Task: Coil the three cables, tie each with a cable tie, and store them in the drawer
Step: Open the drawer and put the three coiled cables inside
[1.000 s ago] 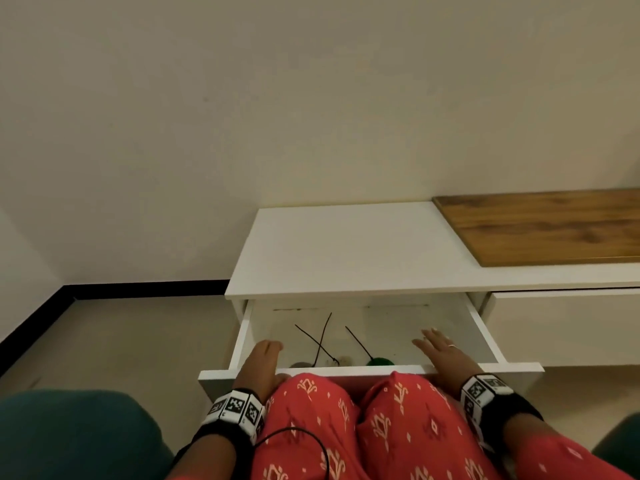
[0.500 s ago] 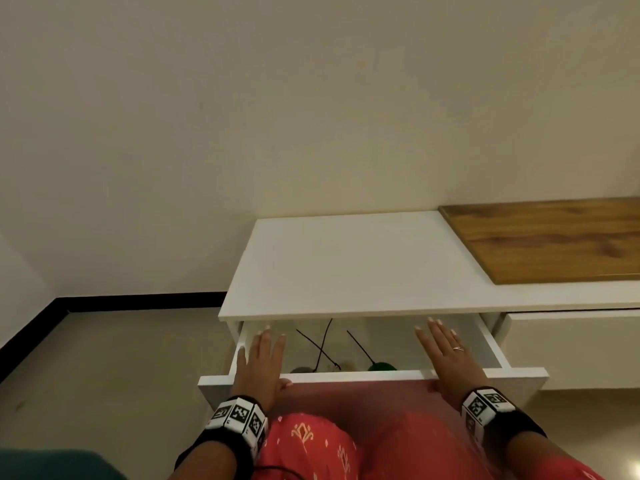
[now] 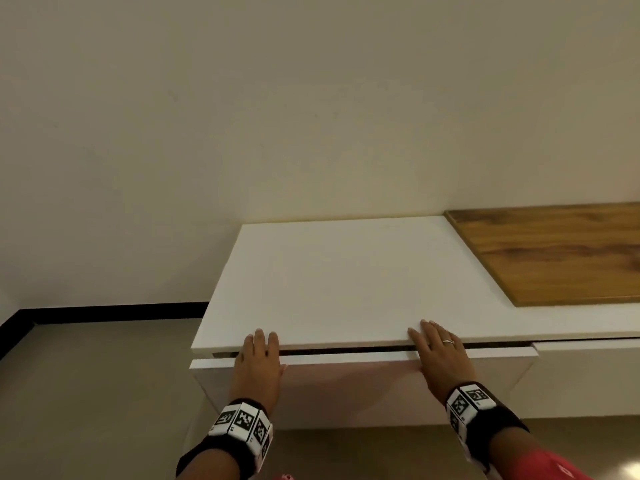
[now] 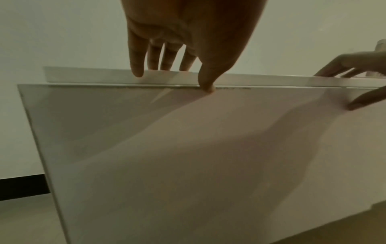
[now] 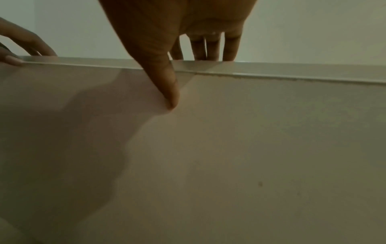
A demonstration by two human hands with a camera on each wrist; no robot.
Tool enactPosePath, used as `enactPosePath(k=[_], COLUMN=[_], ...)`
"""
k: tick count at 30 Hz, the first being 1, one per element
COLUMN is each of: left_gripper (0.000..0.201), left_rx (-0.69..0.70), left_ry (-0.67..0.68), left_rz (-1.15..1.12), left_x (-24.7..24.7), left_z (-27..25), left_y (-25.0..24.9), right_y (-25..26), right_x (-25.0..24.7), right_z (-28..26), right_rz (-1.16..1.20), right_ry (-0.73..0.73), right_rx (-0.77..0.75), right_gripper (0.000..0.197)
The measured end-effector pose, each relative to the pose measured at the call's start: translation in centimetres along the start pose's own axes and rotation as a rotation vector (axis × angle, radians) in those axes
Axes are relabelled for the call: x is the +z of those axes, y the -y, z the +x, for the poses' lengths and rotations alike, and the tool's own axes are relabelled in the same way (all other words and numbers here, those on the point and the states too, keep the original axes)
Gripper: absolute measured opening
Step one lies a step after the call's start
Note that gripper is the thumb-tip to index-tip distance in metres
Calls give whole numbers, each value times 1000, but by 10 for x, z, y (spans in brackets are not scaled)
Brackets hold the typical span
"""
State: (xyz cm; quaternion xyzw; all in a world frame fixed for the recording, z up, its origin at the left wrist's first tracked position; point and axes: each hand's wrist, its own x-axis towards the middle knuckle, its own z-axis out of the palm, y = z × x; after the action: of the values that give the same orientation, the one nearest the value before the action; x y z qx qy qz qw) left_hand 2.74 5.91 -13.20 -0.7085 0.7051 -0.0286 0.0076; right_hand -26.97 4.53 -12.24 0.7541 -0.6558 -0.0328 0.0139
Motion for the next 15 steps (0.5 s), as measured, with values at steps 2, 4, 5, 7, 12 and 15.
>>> enactPosePath(k=[2, 4, 5, 7, 12, 15], left_gripper=[79, 76, 74, 75, 89, 97], left_rx=[-1, -12, -25, -61, -33, -18], left_ry=[-7, -22, -5, 21, 131, 232], left_rz=[1, 19, 30, 88, 101, 87], left_x=[0, 2, -1, -11, -23, -32], left_z=[2, 4, 4, 2, -9, -13], left_y=[-4, -5, -6, -7, 2, 7], right_y=[2, 5, 8, 12, 10, 7], right_x=[2, 0, -5, -14, -17, -23], right_z=[9, 16, 18, 18, 2, -13], right_rz=[-78, -98, -119, -119, -82, -61], right_ry=[-48, -127, -161, -136, 27, 129], right_rx=[8, 24, 11, 8, -6, -28], right_gripper=[69, 59, 55, 48, 66, 90])
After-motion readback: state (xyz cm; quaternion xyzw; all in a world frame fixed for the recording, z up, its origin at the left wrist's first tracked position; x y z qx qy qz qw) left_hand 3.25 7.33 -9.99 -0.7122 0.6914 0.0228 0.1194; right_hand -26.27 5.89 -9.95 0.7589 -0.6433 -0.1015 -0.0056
